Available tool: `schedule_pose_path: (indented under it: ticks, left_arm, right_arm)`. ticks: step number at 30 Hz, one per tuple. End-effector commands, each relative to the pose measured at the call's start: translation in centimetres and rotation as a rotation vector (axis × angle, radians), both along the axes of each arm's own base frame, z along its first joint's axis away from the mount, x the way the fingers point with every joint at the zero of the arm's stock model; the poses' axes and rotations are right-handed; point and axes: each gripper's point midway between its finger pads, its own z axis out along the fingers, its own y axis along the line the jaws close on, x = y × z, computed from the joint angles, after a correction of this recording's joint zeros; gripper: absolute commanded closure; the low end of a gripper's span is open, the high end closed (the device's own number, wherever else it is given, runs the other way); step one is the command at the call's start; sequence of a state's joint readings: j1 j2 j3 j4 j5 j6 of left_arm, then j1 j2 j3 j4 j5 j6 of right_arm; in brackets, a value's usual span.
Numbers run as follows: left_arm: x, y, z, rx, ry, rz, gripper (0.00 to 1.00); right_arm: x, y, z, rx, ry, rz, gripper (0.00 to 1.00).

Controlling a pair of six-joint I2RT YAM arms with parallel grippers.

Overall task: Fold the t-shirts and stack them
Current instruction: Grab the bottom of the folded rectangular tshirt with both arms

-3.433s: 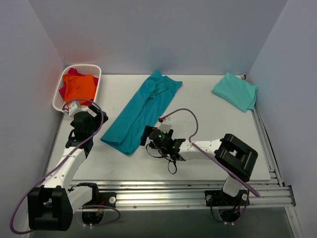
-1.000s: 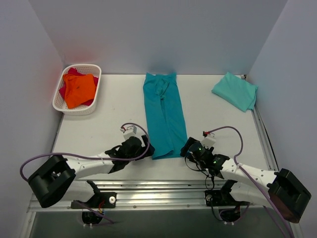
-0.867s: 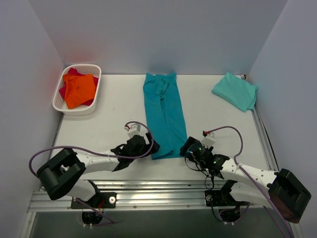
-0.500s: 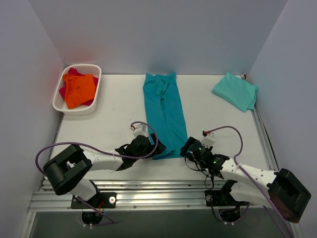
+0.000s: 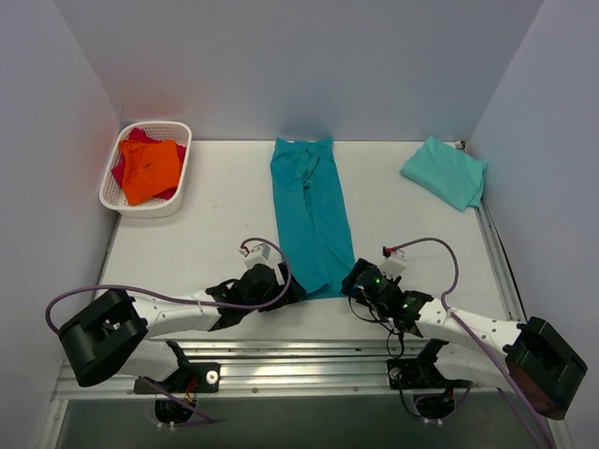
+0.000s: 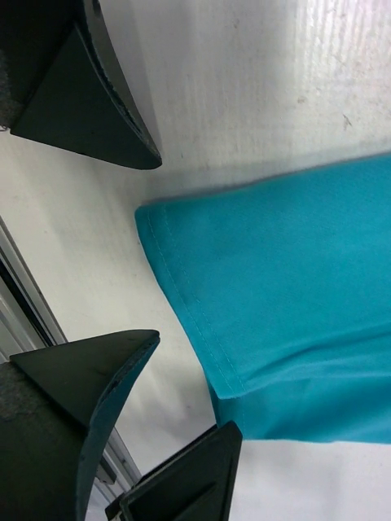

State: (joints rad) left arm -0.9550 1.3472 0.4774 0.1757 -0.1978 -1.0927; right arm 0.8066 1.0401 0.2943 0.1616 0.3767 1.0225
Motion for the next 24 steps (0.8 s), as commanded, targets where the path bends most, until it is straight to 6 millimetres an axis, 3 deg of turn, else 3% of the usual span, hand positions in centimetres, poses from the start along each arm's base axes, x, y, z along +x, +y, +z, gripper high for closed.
schedule_pose_path:
  ticks: [1, 11, 17, 24]
  left_arm:
    - [-0.2, -0.7, -0.2, -0.035, 0.011, 0.002, 0.1]
    - [-0.9, -3.0, -1.8, -0.065, 0.049, -0.019, 0.14]
    - [-1.0, -3.5, -2.4, -0.051, 0.056, -0.027, 0.24]
    - [-0.6, -2.9, -2.5, -0.023, 0.041, -0.004, 0.59]
  right_arm:
    - [0.7, 0.0, 0.7, -0.01, -0.026, -0.019, 0.32]
    - [0.7, 0.0, 0.3, -0.008, -0.021, -0.019, 0.46]
    - [0.7, 0.2, 0.1, -0.008, -0.016, -0.011, 0.69]
    - [0.7, 0.2, 0.0, -0.01, -0.011, -0.013, 1.0]
